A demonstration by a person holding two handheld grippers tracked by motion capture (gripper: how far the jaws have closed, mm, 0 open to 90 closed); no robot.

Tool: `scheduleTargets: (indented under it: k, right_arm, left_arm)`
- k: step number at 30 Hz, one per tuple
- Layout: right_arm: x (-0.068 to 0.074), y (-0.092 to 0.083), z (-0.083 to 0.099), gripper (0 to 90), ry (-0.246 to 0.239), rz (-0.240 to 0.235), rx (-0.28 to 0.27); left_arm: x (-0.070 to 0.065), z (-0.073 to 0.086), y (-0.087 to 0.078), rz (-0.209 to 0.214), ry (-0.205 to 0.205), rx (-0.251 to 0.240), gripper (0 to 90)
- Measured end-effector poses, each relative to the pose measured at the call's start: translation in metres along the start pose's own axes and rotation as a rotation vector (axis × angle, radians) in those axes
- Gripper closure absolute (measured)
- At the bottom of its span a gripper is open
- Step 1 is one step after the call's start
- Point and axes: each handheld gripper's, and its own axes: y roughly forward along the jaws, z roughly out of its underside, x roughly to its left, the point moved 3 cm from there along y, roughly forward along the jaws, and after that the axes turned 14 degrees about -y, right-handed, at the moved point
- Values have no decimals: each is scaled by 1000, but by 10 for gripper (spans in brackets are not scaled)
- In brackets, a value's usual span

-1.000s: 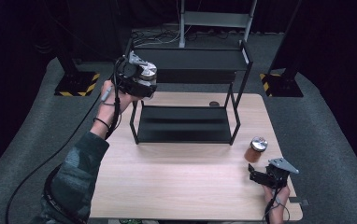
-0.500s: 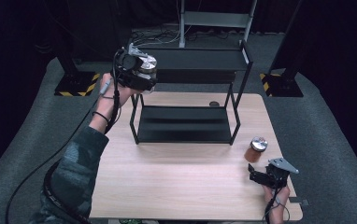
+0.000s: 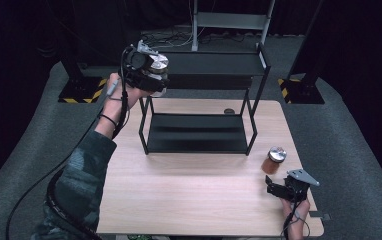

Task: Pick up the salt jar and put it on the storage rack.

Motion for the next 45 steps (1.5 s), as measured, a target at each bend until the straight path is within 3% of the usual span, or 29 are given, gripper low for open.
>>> scheduleTargets:
  k: [17,27,45]
  right_arm:
    - [0,0,0,0,0,0,1]
    - [0,0,0,0,1,-1,0]
    - [-2,0,0,0,3,-8,2]
  left_arm:
    - [-4,-19,-6,-6,-1,-40,304]
    - [-7,-33,1,-10,-3,-43,304]
    - [-4,-51,29,-38,-90,-80,304]
